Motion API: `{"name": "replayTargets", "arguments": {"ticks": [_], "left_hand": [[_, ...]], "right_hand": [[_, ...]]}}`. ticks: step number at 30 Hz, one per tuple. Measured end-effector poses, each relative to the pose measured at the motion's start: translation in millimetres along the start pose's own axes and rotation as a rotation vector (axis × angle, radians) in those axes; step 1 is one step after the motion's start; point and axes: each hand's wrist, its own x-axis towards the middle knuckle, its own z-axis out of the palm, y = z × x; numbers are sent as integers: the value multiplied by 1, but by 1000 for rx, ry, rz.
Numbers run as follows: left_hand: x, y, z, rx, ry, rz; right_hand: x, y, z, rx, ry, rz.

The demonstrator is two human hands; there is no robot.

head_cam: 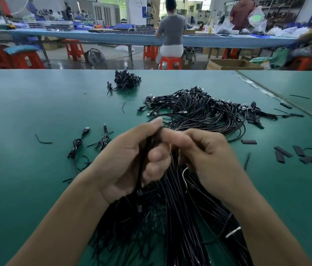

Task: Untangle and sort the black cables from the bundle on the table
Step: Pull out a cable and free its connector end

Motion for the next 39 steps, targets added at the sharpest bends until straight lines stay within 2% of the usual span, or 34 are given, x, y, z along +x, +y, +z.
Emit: {"name": "replayTargets", "arguments": {"ticks": [3,6,8,10,12,14,17,19,21,24,28,31,33,35,39], "left_hand": [[2,2,-1,-153,48,119],[9,-3,-2,-168,223,273],[12,-7,-4,-87,356,340],[13,-10,-8,124,498,361],[10,-12,-6,416,535,285],[6,-12,1,602,443,174],[2,-7,5,689,359,60],[0,-6,1,707,308,-76],[-3,-5,-1,620,239,-188],[-2,0,0,274,152,-171],[-1,9,-2,-188,45,-37],[4,7,0,-362,198,137],[9,4,-5,-261,361,293],[11,1,-11,-91,455,375],[9,-11,-14,455,600,368]], "right_hand": [[-2,0,4,-126,-127,15],[-5,-5,5,-243,-245,-31],[-7,-9,2,-332,-266,-57],[-9,-14,-1,-380,-228,-91],[-9,-17,-3,-357,-124,-141],[-8,-19,-4,-276,-58,-157],[-5,-14,-1,-81,-71,-129],[-3,-11,-3,-42,33,-157],[-2,-9,-4,-51,140,-166],[0,-4,-3,-6,169,-128],[-1,-2,3,-77,52,-8],[-5,-5,10,-221,-105,16],[-9,-9,13,-306,-189,-2],[-11,-12,13,-356,-226,-12],[-11,-17,5,-367,-168,-89]]}}
